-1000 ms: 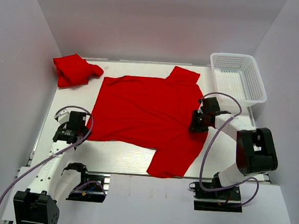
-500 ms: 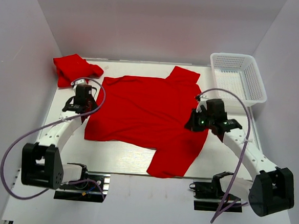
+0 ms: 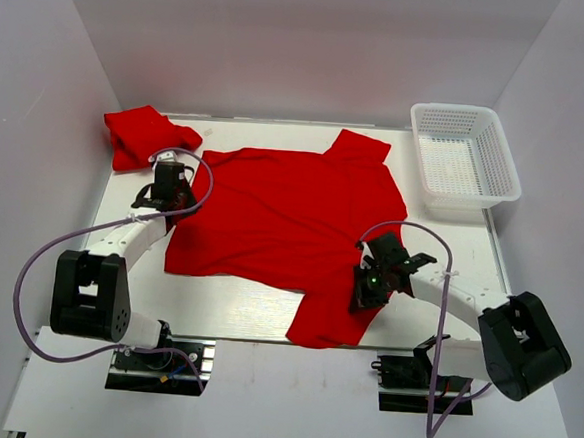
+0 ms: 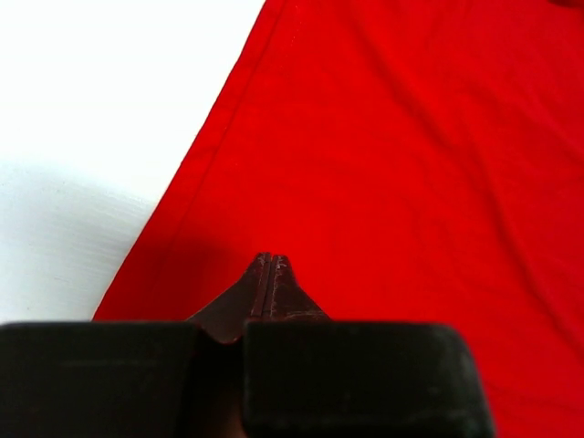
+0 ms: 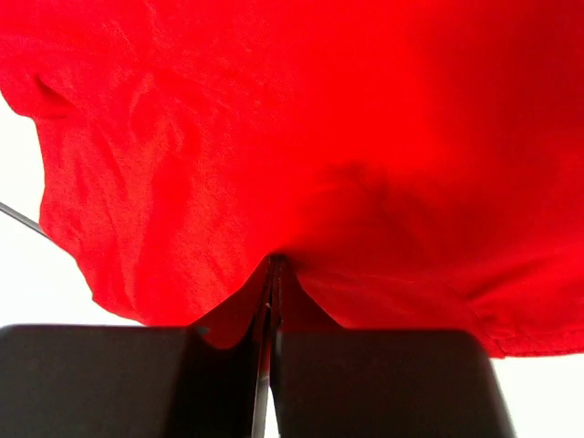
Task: Fold and stack the t-shirts
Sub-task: Flatten out the tshirt
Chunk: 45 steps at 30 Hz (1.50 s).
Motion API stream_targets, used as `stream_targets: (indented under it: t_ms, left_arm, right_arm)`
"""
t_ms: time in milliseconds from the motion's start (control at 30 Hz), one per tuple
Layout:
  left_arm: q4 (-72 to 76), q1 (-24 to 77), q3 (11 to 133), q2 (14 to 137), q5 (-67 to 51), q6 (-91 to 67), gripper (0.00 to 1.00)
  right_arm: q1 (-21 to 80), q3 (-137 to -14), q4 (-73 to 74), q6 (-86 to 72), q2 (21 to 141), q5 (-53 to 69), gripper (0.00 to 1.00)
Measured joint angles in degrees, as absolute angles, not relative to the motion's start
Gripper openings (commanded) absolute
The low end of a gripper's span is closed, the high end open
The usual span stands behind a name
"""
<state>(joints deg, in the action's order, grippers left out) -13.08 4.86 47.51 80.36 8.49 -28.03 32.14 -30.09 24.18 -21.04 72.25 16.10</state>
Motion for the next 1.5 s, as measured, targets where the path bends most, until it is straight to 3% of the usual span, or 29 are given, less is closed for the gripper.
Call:
stream_targets:
  t_ms: [300,700,833,933,1067,1233,1267,1367,1500]
  left_arm:
    - [-13.50,4.86,45.74,79.55,9.78,-28.12,0.03]
    - [-13.37,4.86,45.58,78.78,10.24,-28.58,0.04]
    - [-12.93,4.86,45.58,79.09,9.91,-28.51,0.11]
    - [-11.94,4.86,45.95,80.14,8.23,-27.51,0.26]
    - [-10.90,4.86,50.72,85.43,4.19,-24.43,0.35]
    - [-7.07,4.64,59.27,94.26,0.38,-20.93,0.32]
    - [-6.50,4.60,61.28,96.33,0.16,-20.53,0.26]
    - [-4.80,4.36,66.85,102.63,0.12,-19.68,0.23]
    - [-3.05,4.23,72.16,110.54,0.10,-18.72,0.44]
  right_arm:
    - [33.69,-33.17,26.28,-27.11,75.90,13.58,0.00]
    - [33.50,-32.75,36.73,-36.42,69.76,-0.56,0.00]
    - [33.26,-32.80,39.55,-37.47,68.73,-3.36,0.00]
    - [33.28,-34.46,40.97,-36.56,68.45,-3.46,0.00]
    - [33.26,-45.19,41.67,-32.10,68.29,-3.62,0.00]
    - [33.10,-62.33,33.63,-25.78,72.66,-5.37,0.00]
    - [33.04,-64.45,31.86,-24.82,74.37,-5.61,0.00]
    - [32.82,-66.92,27.24,-23.09,80.86,-5.30,0.00]
    - [32.62,-66.48,24.34,-22.20,89.30,-2.90,0.00]
